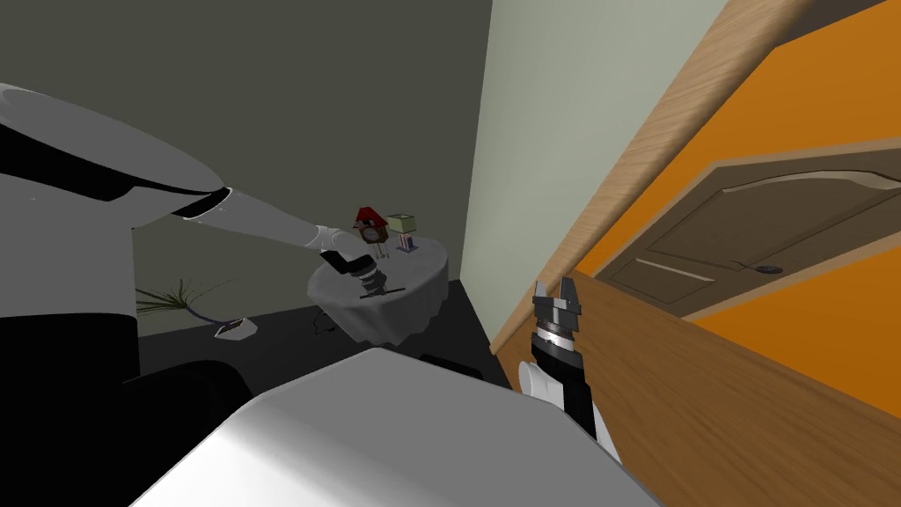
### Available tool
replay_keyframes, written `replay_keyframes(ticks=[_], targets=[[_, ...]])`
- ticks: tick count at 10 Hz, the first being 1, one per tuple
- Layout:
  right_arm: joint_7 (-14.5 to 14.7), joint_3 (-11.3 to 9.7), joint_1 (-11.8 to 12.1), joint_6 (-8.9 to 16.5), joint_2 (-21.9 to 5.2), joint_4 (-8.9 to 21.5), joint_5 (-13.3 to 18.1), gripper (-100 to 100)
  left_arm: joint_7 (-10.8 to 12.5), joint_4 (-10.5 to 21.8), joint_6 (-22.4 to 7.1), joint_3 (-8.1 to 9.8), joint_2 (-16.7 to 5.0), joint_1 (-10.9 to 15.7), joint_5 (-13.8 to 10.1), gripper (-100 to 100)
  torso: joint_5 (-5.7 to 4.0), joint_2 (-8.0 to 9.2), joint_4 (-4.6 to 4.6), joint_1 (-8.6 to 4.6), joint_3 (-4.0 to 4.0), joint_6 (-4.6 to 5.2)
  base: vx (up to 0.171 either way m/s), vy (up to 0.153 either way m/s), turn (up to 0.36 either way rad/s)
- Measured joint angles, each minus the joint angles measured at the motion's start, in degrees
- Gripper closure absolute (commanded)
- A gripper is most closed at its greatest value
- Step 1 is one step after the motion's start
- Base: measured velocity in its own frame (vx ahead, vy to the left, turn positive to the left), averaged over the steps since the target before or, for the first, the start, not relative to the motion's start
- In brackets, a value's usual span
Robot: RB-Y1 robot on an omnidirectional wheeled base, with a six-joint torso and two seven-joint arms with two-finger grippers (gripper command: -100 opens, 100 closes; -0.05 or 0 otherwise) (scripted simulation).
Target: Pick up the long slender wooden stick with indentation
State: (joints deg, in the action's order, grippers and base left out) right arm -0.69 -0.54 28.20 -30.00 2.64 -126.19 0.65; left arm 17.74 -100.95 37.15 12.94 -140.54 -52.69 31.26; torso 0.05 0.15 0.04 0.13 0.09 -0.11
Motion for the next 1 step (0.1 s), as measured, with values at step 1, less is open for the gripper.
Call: replay_keyframes(ticks=[1], targets=[[0.00, 0.00, 0.00, 0.00, 0.00, 0.00, 0.00, 0, 0.12, 0.04, 0.20, 0.03, -0.06, 0.10, -0.04, 0, 0.02, -0.06, -0.03, -0.03, -0.04, 0.00, 0.000, 0.000, 0.000]])
